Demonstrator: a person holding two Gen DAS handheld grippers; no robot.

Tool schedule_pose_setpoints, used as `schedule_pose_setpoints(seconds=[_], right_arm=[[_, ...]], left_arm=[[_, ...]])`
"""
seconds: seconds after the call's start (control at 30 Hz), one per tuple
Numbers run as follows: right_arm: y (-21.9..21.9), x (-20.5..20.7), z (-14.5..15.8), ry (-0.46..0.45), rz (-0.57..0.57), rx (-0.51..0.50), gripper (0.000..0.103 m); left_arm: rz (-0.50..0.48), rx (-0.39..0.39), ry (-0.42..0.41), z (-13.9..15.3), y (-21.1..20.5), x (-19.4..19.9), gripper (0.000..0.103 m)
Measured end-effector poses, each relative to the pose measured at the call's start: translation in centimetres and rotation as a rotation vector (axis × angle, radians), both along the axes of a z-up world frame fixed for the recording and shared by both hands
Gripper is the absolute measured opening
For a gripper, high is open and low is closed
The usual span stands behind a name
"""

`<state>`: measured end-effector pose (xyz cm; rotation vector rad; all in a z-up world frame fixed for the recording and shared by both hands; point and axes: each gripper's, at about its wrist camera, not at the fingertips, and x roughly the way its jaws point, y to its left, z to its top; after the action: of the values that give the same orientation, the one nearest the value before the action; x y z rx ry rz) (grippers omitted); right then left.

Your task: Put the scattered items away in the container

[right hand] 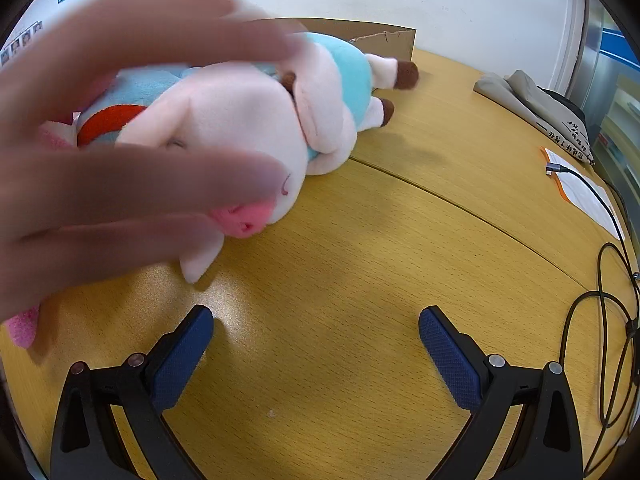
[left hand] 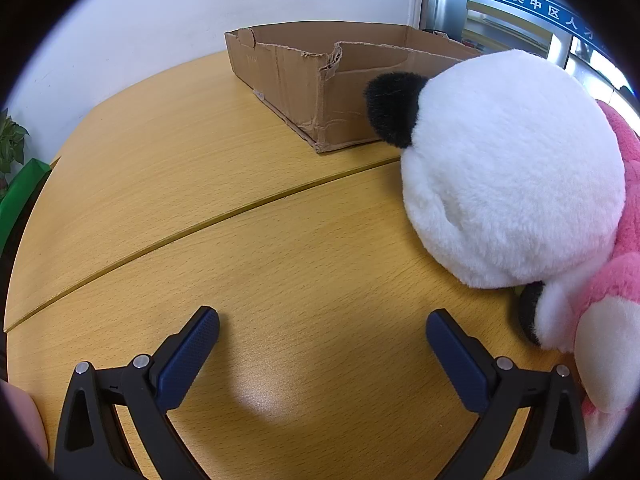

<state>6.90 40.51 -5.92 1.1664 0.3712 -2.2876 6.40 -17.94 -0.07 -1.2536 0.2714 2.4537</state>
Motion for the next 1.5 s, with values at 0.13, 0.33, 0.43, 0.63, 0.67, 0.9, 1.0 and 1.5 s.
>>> schedule_pose_setpoints(seconds=[0.13,0.33,0.43,0.63,0.67,0.9,1.0,1.5], right_arm=[[0.0,0.0,0.0,0.0,0.0,0.0,0.103],[0.0,0.0,0.0,0.0,0.0,0.0,0.103],[0.0,0.0,0.0,0.0,0.0,0.0,0.103],[0.0,0.0,0.0,0.0,-0.001,0.0,0.103],[0.0,0.0,0.0,0.0,-0.001,0.0,0.103],[-0.1,0.0,0.0,-0.001,0.004,-0.001,0.103],[-0.2,0.0,0.1,-0.001,0.013,0.0,0.103],[-1.7,-0.3,0.2,-0.002,-0.145,0.005,0.103]], left_arm=[[0.0,0.0,0.0,0.2,1.1,1.8,0.103],[0.0,0.0,0.0,0.3,1.0,1.9,0.103],[0.001,0.0,0.0,0.5,0.7,1.7,0.103],[0.01,0.0,0.0,0.8,0.3,1.4,0.103],[0.018,0.0,0.0,0.9,0.3,1.3,0.103],[0.135,-0.009,0.015,1.7,-1.2,2.7,0.103],[0.222,0.01,0.063,3.7,-2.0,5.5,0.103],[0.203,0.4,0.456,14.5,9.4,15.1,0.103]])
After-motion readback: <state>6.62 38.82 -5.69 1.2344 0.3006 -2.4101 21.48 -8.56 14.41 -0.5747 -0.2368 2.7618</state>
